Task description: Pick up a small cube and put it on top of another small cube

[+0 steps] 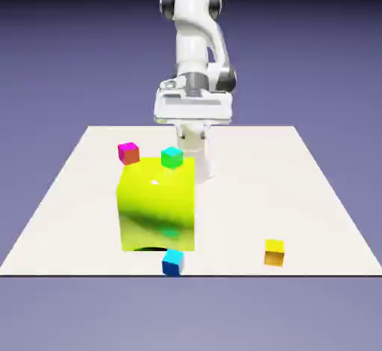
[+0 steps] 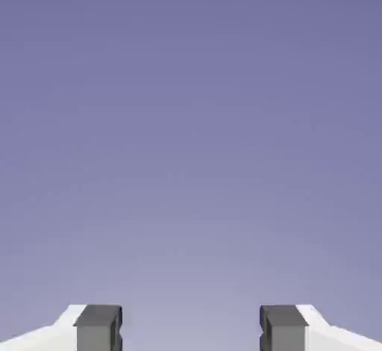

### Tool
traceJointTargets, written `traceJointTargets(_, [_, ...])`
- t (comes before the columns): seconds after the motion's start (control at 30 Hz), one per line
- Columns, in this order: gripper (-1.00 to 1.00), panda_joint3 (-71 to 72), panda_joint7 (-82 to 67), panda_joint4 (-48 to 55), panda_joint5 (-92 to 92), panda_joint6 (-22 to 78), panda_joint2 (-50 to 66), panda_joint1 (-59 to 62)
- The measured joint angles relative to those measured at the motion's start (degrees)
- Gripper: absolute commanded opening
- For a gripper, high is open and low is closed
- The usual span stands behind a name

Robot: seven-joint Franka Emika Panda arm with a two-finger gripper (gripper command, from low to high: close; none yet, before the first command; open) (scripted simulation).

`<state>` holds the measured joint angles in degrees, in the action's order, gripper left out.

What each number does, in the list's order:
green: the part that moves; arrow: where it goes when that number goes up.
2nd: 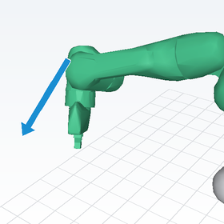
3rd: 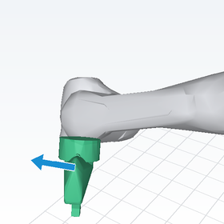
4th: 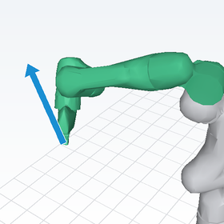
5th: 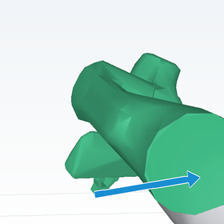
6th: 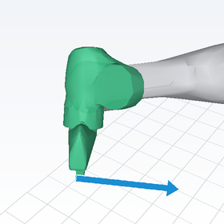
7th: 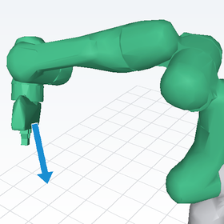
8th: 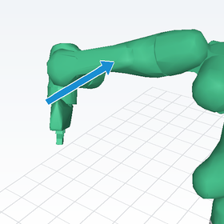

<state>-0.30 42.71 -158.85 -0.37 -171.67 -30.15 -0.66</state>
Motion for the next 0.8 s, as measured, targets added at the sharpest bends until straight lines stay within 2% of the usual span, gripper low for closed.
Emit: traceJointTargets(0.8, [0.00, -5.96, 5.02, 42.87, -7.33, 46.41, 49.84, 0.56])
